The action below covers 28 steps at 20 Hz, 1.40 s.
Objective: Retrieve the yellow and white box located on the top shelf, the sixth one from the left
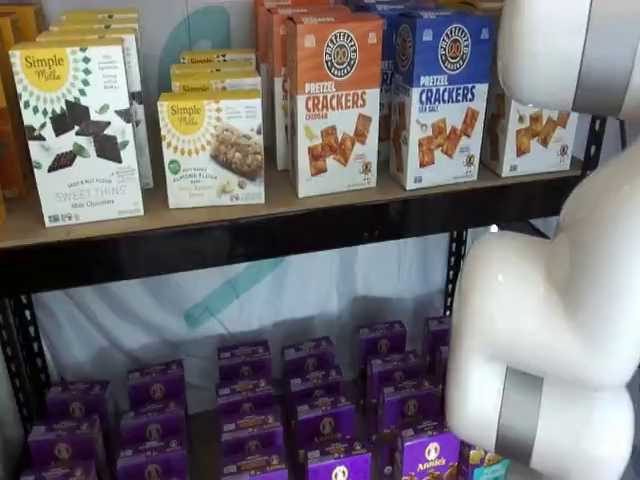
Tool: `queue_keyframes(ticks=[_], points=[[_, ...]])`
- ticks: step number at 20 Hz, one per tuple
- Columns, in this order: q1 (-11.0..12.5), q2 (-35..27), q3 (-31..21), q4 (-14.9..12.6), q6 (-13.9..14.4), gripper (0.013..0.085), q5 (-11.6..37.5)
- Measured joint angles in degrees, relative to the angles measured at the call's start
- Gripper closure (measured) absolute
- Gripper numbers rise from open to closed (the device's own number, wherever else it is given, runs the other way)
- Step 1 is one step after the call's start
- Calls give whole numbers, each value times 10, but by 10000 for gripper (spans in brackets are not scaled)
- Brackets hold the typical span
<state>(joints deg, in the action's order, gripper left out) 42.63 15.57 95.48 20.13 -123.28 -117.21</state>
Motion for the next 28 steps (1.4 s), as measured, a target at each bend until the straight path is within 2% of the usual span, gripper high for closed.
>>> queue_keyframes(ticks=[5,12,22,28], points=[[26,-9,12,49,1,130,15],[46,-9,5,106,10,130,44],[62,-37,32,146,15,130,67],[59,-49,44,166,26,130,83]])
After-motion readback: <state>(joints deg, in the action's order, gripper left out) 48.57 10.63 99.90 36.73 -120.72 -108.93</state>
